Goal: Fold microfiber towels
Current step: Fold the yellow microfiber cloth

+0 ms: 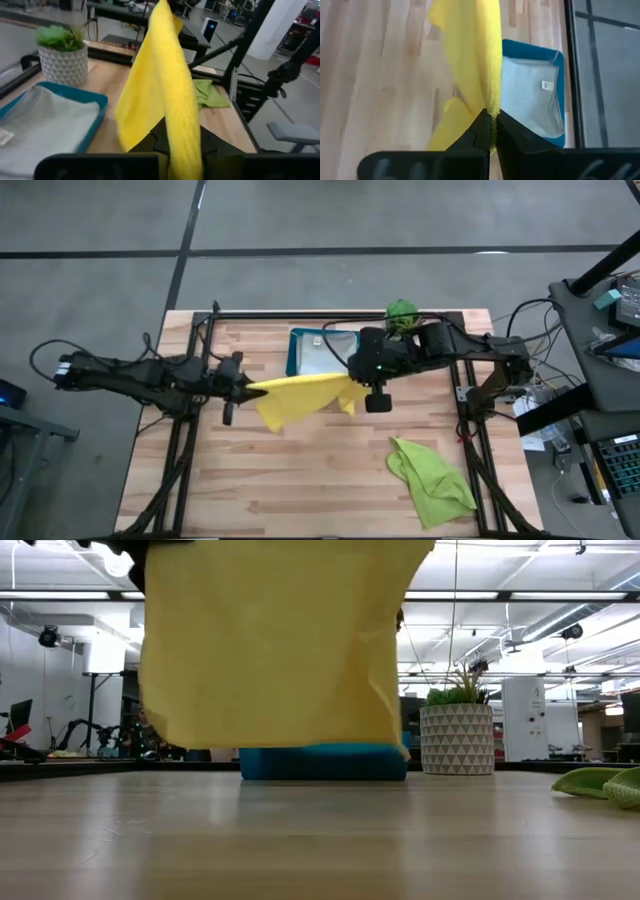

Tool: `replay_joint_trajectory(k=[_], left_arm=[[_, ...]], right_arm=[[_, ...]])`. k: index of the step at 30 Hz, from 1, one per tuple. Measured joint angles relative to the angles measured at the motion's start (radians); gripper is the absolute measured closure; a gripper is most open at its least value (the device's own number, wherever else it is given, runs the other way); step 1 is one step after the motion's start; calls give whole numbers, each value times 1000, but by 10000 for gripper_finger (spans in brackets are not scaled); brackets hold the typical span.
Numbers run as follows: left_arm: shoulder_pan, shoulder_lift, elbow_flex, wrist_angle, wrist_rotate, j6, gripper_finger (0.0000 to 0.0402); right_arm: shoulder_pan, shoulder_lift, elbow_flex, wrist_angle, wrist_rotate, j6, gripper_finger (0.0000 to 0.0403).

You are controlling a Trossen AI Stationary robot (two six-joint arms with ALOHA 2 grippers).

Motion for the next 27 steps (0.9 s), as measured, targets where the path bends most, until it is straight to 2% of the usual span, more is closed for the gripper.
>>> replay_joint_trajectory(k=[3, 7, 14, 21, 25, 27], left_arm=[[-5, -18, 22, -67, 18, -48, 400], [-42, -8, 3, -90, 97, -101, 401], [-251, 138, -32, -84, 139, -185, 401], [-481, 408, -29, 89, 133, -354, 401], [-539, 583, -24, 232, 123, -426, 401], [-550, 658, -14, 280, 123, -457, 402]], right_arm=[[7, 5, -3, -27, -33, 24, 394], [35, 6, -32, -26, -112, 89, 394], [149, 6, -209, 34, -168, 233, 394], [291, 6, -490, 355, -373, 380, 394], [341, 6, -649, 604, -533, 512, 394], [355, 6, -718, 701, -580, 591, 394]])
